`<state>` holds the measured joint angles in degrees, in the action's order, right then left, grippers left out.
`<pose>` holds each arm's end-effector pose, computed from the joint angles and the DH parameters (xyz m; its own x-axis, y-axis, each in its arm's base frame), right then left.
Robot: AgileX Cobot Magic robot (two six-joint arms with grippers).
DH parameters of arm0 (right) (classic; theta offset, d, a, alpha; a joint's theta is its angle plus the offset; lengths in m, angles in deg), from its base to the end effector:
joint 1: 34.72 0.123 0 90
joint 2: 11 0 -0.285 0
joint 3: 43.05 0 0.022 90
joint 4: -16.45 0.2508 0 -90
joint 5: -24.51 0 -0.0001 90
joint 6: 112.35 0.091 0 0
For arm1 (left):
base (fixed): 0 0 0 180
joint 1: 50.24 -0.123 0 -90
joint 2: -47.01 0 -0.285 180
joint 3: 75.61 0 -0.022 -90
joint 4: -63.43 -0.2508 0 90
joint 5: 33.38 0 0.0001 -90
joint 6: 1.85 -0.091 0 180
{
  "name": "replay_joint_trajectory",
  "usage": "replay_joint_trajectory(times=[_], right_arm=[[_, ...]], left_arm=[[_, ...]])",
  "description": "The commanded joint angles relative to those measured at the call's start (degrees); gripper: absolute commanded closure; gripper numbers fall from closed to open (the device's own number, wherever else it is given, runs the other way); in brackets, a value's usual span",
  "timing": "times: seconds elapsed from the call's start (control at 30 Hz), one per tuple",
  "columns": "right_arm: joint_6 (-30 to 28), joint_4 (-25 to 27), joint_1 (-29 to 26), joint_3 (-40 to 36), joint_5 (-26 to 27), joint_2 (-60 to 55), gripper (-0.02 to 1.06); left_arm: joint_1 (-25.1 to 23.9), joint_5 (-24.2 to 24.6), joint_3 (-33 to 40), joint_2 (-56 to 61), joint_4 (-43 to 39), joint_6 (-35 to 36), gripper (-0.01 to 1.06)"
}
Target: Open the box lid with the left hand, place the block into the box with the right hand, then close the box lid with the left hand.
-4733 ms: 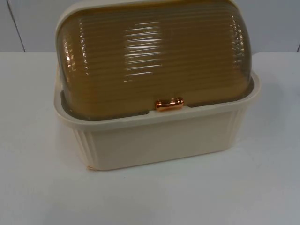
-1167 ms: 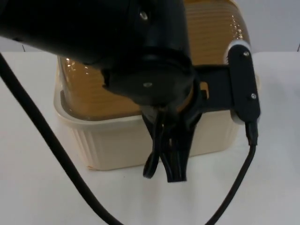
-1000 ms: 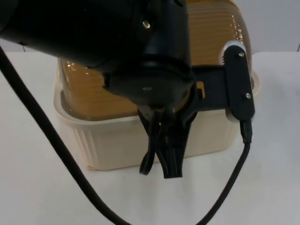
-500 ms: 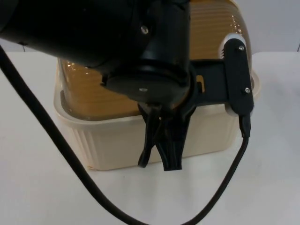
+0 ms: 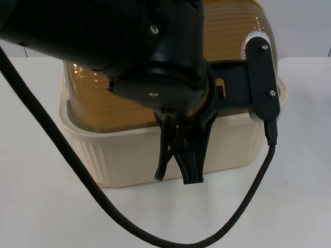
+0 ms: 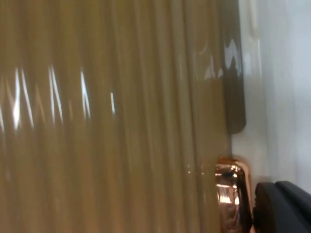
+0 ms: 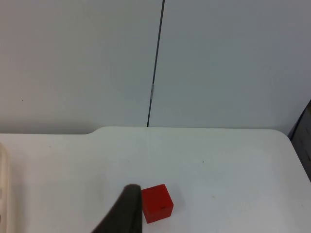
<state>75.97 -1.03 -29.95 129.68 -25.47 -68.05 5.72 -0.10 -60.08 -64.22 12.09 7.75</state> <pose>0.1442 -0.0090 0.4560 -0.3953 -0.0863 -0.9145 0.1087 0.9842 -0.1398 0.2336 -0.2760 0.1857 -0.0117 0.9811 -0.1931 0.7883 0.1279 0.6018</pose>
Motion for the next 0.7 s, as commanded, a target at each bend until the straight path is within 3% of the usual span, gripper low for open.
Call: replay_joint_trajectory(times=[0.0,0.23,0.37,0.67], right_arm=[[-0.1,-0.5,0.0,0.5,0.1,0.2,0.00],[-0.1,-0.5,0.0,0.5,0.2,0.2,0.01],[-0.1,-0.5,0.0,0.5,0.2,0.2,0.01],[-0.1,-0.4,0.0,0.5,0.2,0.2,0.00]], left_arm=[[-0.2,-0.2,-0.4,0.0,-0.9,0.8,1.05],[-0.2,-0.2,-0.3,-0.1,-0.4,0.5,1.05],[-0.2,-0.3,-0.3,-0.1,1.9,-3.8,1.05],[-0.2,1.3,-0.3,-0.1,-1.8,0.8,1.05]])
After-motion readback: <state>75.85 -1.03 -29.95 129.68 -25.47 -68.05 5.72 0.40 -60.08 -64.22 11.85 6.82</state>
